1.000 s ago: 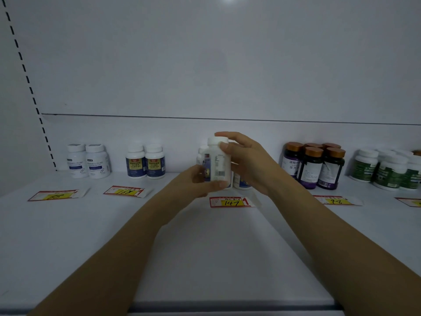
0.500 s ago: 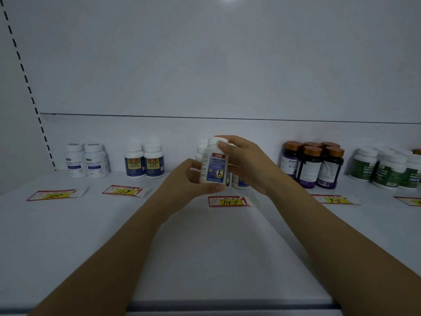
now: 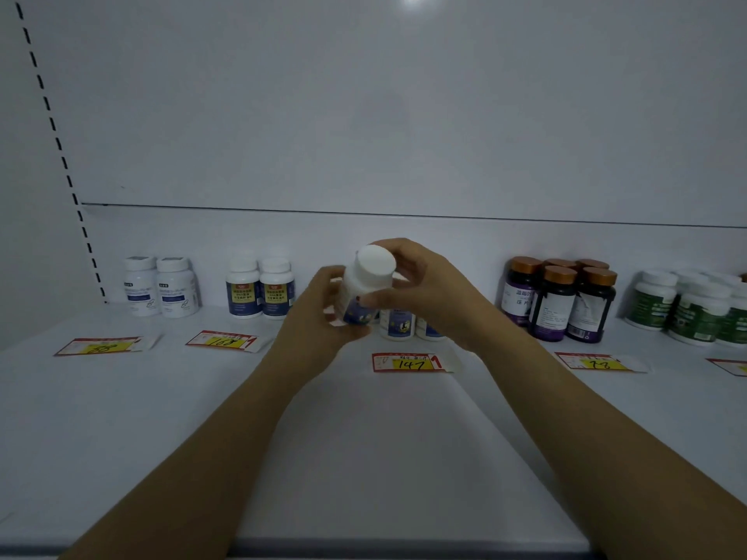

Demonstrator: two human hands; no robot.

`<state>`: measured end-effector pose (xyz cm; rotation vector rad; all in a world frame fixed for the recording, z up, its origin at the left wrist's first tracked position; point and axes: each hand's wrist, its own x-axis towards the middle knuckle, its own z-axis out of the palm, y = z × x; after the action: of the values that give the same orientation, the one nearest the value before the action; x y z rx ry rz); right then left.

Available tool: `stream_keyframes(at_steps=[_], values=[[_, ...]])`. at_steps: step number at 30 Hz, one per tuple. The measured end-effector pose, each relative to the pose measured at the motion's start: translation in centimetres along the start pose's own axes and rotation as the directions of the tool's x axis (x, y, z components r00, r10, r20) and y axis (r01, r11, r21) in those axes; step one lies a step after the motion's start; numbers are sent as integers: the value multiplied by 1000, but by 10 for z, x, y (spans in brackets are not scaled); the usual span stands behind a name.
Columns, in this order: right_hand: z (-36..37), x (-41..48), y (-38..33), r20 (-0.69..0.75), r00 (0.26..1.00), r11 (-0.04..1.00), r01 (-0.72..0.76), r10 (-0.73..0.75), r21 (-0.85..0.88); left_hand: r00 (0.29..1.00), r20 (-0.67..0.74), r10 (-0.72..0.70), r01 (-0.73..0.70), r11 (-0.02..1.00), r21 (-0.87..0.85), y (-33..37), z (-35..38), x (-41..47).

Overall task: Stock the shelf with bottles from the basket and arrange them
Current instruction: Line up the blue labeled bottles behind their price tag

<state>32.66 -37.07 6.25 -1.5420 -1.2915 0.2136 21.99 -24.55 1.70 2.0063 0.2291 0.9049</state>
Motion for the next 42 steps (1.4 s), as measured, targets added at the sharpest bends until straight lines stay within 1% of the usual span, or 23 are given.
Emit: stream_keyframes(at_steps=[2,3,5,7,9,10,12,13,15,16,17,19,20,22,24,26,28,30,34,38,40,42], values=[[7,-2,-1,28,982,980,187,-185,-65,985,-111,134,-124,988,91,-2,0,1],[11,-3,0,32,968,964,251,-249,-91,974,-142,175,-157,980,126,-2,0,1],[16,-4,3,29,935,915,352,-354,-195,963,-172,209,-177,967,186,-2,2,1],[19,-4,4,38,892,846,439,-450,-302,961,-198,195,-144,958,246,-3,4,2],[20,-3,4,43,866,798,478,-499,-367,964,-225,141,-81,963,256,-3,5,3],[19,-2,4,43,862,788,481,-505,-383,965,-222,136,-82,969,235,-2,4,3],[19,-3,3,43,865,789,475,-500,-389,964,-195,178,-143,973,182,-3,4,3],[18,-4,2,44,870,797,470,-492,-378,962,-186,198,-164,969,182,-3,4,2],[15,-5,-1,32,897,844,426,-440,-327,964,-184,190,-152,967,204,0,3,-1],[12,-5,-4,15,925,883,367,-379,-294,972,-172,160,-125,972,197,3,3,-3],[7,-5,-6,-7,958,925,276,-288,-259,984,-136,117,-91,979,183,7,4,-4],[-5,-3,-9,-70,996,987,36,-48,-156,1000,4,7,-7,993,119,15,6,-6],[-10,-2,-8,-91,994,994,-75,68,-79,996,80,-48,44,998,53,19,6,-6],[-15,-1,-6,-79,959,962,-266,271,68,963,215,-165,193,975,-112,27,8,-6],[-16,-2,-1,-19,902,892,-423,431,161,900,318,-298,376,900,-221,31,8,-4],[-16,-3,-1,30,850,824,-518,526,228,831,396,-390,509,821,-259,32,6,-4],[-16,-4,0,57,816,772,-564,575,294,782,452,-429,576,775,-260,31,4,-5],[-15,-5,2,84,792,740,-597,604,308,753,481,-449,601,766,-226,29,3,-6],[-13,-6,3,104,780,724,-615,618,312,737,493,-463,611,768,-192,29,2,-5],[-14,-5,2,74,815,772,-569,574,284,742,503,-444,603,770,-210,29,1,-5],[-14,-4,2,37,851,828,-518,524,215,749,510,-423,597,764,-243,29,1,-6],[-14,-2,1,8,903,894,-427,430,135,785,477,-395,560,783,-272,26,2,-6]])
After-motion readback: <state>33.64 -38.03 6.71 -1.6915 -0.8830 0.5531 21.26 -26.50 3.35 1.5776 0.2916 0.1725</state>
